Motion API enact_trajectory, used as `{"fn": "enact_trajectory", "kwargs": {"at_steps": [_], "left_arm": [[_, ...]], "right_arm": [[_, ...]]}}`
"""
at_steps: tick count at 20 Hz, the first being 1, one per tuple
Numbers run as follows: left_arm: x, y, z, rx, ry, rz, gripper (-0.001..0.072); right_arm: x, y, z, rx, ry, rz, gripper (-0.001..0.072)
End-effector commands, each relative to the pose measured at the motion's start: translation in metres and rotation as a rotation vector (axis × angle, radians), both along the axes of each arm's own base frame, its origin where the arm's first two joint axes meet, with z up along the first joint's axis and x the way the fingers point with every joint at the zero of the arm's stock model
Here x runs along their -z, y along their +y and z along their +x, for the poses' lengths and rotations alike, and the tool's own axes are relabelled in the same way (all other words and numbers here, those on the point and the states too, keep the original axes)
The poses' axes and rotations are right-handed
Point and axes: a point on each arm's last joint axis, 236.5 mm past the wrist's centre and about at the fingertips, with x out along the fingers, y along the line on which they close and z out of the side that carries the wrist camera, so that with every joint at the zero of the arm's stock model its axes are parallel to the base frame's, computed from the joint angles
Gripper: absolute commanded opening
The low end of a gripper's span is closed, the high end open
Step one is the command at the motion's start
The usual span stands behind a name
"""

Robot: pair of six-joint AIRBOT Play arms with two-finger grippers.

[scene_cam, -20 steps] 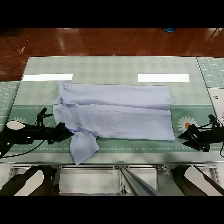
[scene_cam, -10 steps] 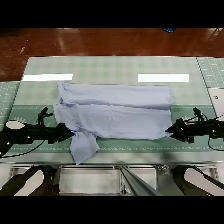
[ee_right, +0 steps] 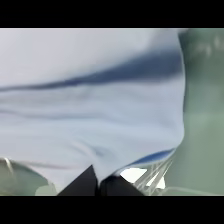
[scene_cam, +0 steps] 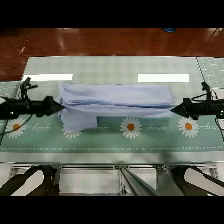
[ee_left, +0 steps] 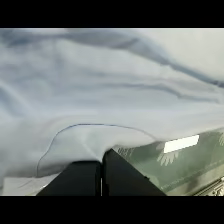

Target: Fold the shirts.

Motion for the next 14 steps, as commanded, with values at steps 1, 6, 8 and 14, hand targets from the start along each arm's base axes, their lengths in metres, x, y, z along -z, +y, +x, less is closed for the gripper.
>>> {"fn": "enact_trajectory", "kwargs": {"at_steps": [1, 6, 8, 14], "left_arm": [[-0.022, 0.009, 0.047, -0.012, -0.032, 0.017, 0.0024], [0.007, -0.003, 0.099, 0.052, 0.025, 0.003, 0.0024], [0.023, -0.009, 0.120, 0.054, 0.062, -0.009, 0.0023], [0.031, -0.008, 0.174, 0.018, 0.075, -0.031, 0.0023]], "right_arm": [[-0.024, -0.015, 0.040, -0.012, -0.111, -0.032, 0.0022], [-0.015, -0.020, 0.087, 0.026, -0.143, -0.005, 0.0021], [-0.002, -0.015, 0.105, 0.017, -0.143, -0.018, 0.0022], [0.026, -0.015, 0.141, 0.061, -0.107, 0.002, 0.0022]]}}
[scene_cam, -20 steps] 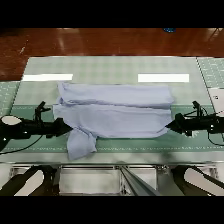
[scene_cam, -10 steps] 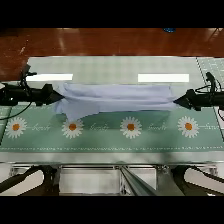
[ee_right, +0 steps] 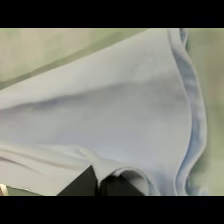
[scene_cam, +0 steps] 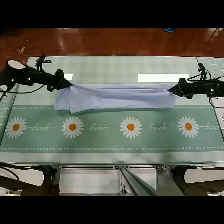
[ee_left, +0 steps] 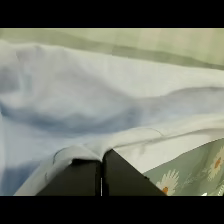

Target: Fold the shirts.

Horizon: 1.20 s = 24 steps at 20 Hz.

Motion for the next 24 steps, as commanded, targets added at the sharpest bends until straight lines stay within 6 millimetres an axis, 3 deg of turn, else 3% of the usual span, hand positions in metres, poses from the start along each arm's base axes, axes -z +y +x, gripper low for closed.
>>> {"fn": "enact_trajectory", "kwargs": {"at_steps": [1, 4, 5, 6, 7, 8, 9, 11, 13, 15, 17, 20, 22, 24], "left_arm": [[0.000, 0.001, 0.030, -0.014, -0.014, -0.005, 0.0023], [0.012, 0.001, 0.037, -0.014, -0.001, -0.008, 0.0023], [0.020, -0.001, 0.036, -0.007, 0.015, -0.007, 0.0024], [0.029, -0.005, 0.033, 0.007, 0.036, -0.005, 0.0113], [0.036, -0.010, 0.027, 0.031, 0.061, -0.006, 0.0393], [0.040, -0.013, 0.021, 0.056, 0.079, -0.004, 0.0504], [0.042, -0.006, 0.017, 0.063, 0.093, 0.027, 0.0504], [0.047, 0.035, 0.001, 0.026, 0.199, 0.142, 0.0503], [0.036, 0.086, -0.016, 0.025, 0.227, 0.276, 0.0504], [0.006, 0.123, -0.012, -0.045, 0.140, 0.367, 0.0504], [-0.041, 0.136, 0.012, -0.186, -0.074, 0.410, 0.0504], [-0.093, 0.106, 0.022, -0.327, -0.357, 0.385, 0.0504], [-0.093, 0.073, 0.006, -0.285, -0.419, 0.387, 0.0504], [-0.078, 0.039, -0.012, -0.195, -0.387, 0.373, 0.0504]], "right_arm": [[0.012, -0.002, 0.019, 0.022, 0.007, 0.008, 0.0022], [0.021, -0.003, 0.022, 0.032, 0.019, 0.020, 0.0022], [0.025, -0.005, 0.024, 0.041, 0.020, 0.015, 0.0053], [0.027, -0.008, 0.028, 0.057, 0.014, 0.004, 0.0260], [0.027, -0.010, 0.030, 0.064, 0.005, -0.005, 0.0418], [0.024, -0.015, 0.032, 0.070, -0.006, -0.018, 0.0414], [0.019, -0.022, 0.032, 0.067, -0.014, -0.033, 0.0414], [0.002, -0.047, 0.025, 0.080, -0.019, -0.066, 0.0414], [-0.006, -0.089, 0.009, 0.153, 0.014, -0.132, 0.0414], [-0.004, -0.120, -0.008, 0.232, 0.061, -0.165, 0.0414], [0.009, -0.123, -0.017, 0.263, 0.094, -0.149, 0.0414], [0.024, -0.102, -0.011, 0.278, 0.097, -0.057, 0.0414], [0.028, -0.079, 0.000, 0.252, 0.082, 0.037, 0.0414], [0.040, -0.058, 0.002, 0.216, 0.108, 0.062, 0.0414]]}}
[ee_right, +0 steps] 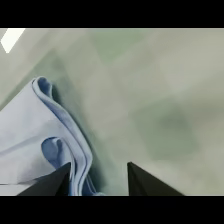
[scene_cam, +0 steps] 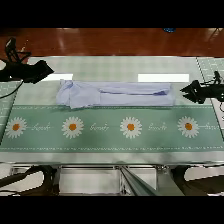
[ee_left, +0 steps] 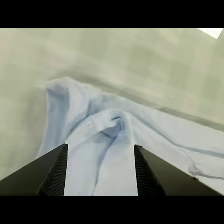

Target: Fold the shirts.

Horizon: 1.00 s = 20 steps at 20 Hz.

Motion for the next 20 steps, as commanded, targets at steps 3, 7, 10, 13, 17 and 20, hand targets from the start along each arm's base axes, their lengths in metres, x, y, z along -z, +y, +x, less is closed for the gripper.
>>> {"fn": "enact_trajectory", "kwargs": {"at_steps": [3, 7, 10, 13, 17, 20], "left_arm": [[0.005, -0.072, -0.024, 0.139, -0.040, 0.009, 0.0504], [0.009, -0.109, -0.029, 0.196, -0.035, -0.009, 0.0504], [0.019, -0.136, -0.038, 0.253, -0.009, -0.015, 0.0502], [0.032, -0.157, -0.045, 0.292, 0.029, -0.032, 0.0205], [0.030, -0.179, -0.052, 0.317, 0.039, -0.090, 0.0024], [0.038, -0.224, -0.062, 0.332, 0.084, -0.195, 0.0024]], "right_arm": [[0.027, 0.058, 0.006, -0.085, 0.040, 0.095, 0.0414], [0.023, 0.097, 0.015, -0.153, 0.009, 0.115, 0.0414], [0.019, 0.111, 0.022, -0.159, -0.019, 0.124, 0.0103], [0.007, 0.120, 0.009, -0.236, -0.020, 0.149, 0.0021], [-0.045, 0.100, -0.026, -0.353, -0.046, 0.021, 0.0021], [-0.110, 0.098, -0.050, -0.364, -0.188, -0.067, 0.0021]]}}
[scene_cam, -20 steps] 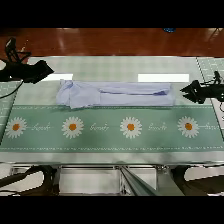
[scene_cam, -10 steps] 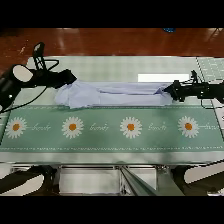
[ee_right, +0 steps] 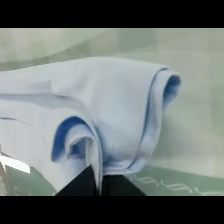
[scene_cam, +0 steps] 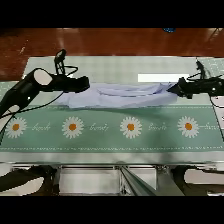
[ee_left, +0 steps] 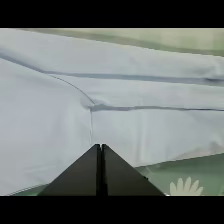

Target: Fold the shirts.

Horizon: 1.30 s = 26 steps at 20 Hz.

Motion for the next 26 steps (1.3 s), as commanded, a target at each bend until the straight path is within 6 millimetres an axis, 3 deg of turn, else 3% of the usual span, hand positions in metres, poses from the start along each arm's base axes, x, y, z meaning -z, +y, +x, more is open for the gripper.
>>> {"fn": "enact_trajectory", "kwargs": {"at_steps": [1, 4, 8, 12, 15, 17, 19, 21, 23, 26], "left_arm": [[0.013, -0.056, -0.013, 0.067, 0.056, -0.069, 0.0024], [0.034, -0.125, -0.033, 0.233, 0.126, -0.058, 0.0024], [0.043, -0.228, -0.066, 0.408, 0.183, -0.134, 0.0023], [0.063, -0.299, -0.120, 0.553, 0.280, -0.163, 0.0023], [0.052, -0.342, -0.170, 0.643, 0.349, -0.271, 0.0023], [0.047, -0.348, -0.177, 0.658, 0.338, -0.277, 0.0023], [0.043, -0.337, -0.163, 0.648, 0.348, -0.280, 0.0023], [0.038, -0.310, -0.134, 0.617, 0.376, -0.285, 0.0024], [0.027, -0.275, -0.094, 0.558, 0.382, -0.302, 0.0024], [-0.012, -0.210, -0.028, 0.437, 0.301, -0.328, 0.0024]], "right_arm": [[-0.062, -0.001, -0.037, -0.035, -0.132, -0.097, 0.0021], [-0.107, 0.016, -0.078, -0.048, -0.238, -0.148, 0.0021], [-0.158, 0.034, -0.120, 0.014, -0.376, -0.186, 0.0021], [-0.194, 0.049, -0.150, 0.042, -0.468, -0.193, 0.0021], [-0.210, 0.067, -0.159, 0.019, -0.511, -0.125, 0.0021], [-0.211, 0.069, -0.159, 0.016, -0.512, -0.114, 0.0021], [-0.211, 0.069, -0.159, 0.017, -0.512, -0.116, 0.0021], [-0.212, 0.068, -0.157, 0.021, -0.514, -0.116, 0.0021], [-0.217, 0.074, -0.158, 0.006, -0.531, -0.089, 0.0021], [-0.228, 0.079, -0.155, 0.006, -0.572, -0.053, 0.0021]]}}
